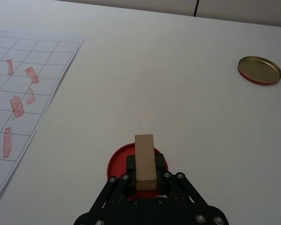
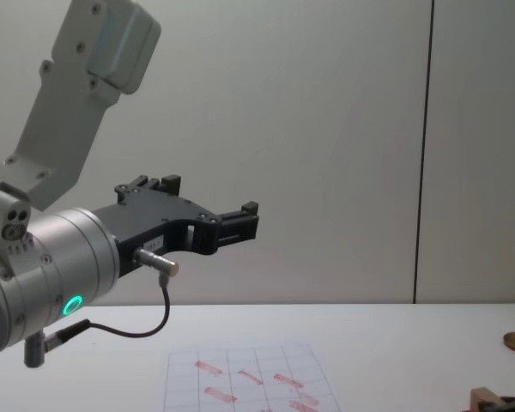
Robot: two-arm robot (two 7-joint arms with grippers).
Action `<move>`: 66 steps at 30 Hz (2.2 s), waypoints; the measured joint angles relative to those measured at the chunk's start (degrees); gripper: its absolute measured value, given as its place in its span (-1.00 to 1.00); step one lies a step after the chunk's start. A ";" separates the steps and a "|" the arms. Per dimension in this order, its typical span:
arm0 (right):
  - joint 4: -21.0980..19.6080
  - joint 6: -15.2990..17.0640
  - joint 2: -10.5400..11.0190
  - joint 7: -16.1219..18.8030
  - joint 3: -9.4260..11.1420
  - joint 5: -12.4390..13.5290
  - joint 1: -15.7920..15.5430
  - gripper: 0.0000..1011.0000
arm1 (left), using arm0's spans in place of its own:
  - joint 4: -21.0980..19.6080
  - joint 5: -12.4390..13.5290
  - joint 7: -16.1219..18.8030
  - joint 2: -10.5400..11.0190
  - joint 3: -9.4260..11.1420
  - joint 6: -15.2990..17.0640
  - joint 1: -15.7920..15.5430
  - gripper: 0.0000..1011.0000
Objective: Use the one hand to pick up the stamp and affix it onto the A4 paper.
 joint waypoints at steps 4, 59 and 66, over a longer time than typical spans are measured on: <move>-0.30 -0.06 -0.01 -0.15 -0.02 -0.15 -0.01 -0.57 | 0.00 0.00 0.00 0.00 0.00 0.00 0.00 0.96; -3.76 -2.33 -5.49 11.08 -8.41 -9.03 1.53 -0.56 | 0.00 0.00 0.00 0.00 0.00 0.00 0.00 0.96; -1.00 -2.98 -6.68 9.57 -9.52 -11.25 2.50 -0.57 | 0.00 0.00 0.00 0.00 0.00 0.00 0.00 0.96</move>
